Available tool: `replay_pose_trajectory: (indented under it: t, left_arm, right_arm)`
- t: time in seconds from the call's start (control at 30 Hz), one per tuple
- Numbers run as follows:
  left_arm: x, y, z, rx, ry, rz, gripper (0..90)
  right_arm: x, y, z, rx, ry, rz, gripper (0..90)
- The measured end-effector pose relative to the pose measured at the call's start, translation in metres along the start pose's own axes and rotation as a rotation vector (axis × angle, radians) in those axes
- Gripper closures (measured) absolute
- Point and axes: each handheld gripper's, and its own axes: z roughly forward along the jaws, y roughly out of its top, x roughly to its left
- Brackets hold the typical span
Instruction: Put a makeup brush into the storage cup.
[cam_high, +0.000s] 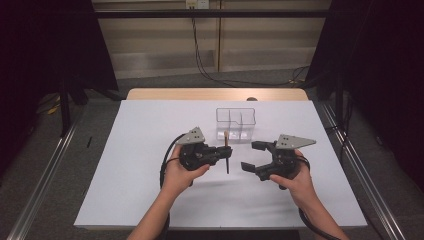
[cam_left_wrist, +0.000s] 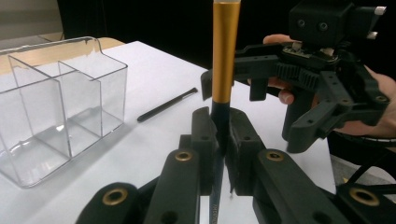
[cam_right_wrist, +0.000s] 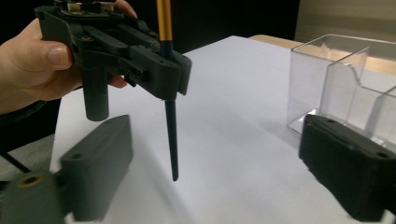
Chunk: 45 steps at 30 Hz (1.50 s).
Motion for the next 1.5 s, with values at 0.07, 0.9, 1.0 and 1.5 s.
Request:
replay_pose_trajectory:
  t: [0.07, 0.9, 1.0, 1.5]
  left_arm:
    - [0.000, 0.000, 0.000, 0.004, 0.002, 0.004, 83.0]
    - [-0.001, 0.000, 0.003, 0.031, 0.027, 0.045, 83.1]
    - [-0.001, 0.000, 0.003, 0.027, 0.030, 0.048, 83.1]
    - [-0.006, 0.001, 0.010, 0.028, 0.021, 0.068, 83.1]
  right_arm:
    - [-0.001, 0.000, -0.002, -0.010, -0.012, -0.012, 5.7]
    - [0.005, 0.027, 0.004, -0.076, 0.032, -0.020, 31.3]
    - [0.008, 0.030, 0.006, -0.071, 0.030, -0.020, 36.4]
    - [0.016, 0.042, 0.022, -0.066, 0.049, -0.020, 61.6]
